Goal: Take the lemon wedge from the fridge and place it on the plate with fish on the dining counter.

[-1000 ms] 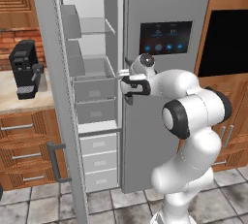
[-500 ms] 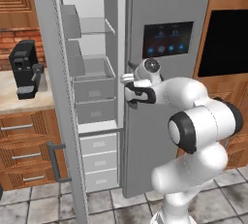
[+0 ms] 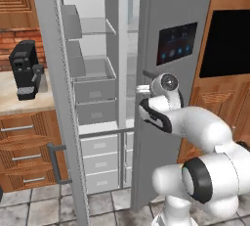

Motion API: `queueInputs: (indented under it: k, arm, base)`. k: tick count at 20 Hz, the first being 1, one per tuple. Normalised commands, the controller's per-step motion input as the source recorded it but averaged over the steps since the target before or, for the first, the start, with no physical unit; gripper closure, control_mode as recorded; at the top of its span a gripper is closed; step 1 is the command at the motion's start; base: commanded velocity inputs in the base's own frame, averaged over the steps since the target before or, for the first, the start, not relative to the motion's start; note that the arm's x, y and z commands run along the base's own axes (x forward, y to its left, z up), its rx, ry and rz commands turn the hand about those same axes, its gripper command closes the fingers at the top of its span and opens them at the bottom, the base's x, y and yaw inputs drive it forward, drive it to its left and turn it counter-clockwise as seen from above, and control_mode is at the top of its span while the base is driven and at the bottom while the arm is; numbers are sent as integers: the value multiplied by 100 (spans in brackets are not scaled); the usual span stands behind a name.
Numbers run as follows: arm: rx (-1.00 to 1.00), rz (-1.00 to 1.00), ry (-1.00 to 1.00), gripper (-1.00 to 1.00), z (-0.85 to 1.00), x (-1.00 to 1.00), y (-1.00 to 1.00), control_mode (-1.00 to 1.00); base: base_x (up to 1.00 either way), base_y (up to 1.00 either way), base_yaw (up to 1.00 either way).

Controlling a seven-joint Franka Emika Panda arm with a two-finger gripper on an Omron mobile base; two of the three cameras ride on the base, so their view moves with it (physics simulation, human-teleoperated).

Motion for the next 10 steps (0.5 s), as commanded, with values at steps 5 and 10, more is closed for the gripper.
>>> queueInputs:
  k: [5,10]
  arm:
    - [0,-17,-1,100,9,-96,-38,-100]
    - [4,-21,0,100,39,-89,-43,-100]
  base:
    - [0,0,0]
    - [0,0,0]
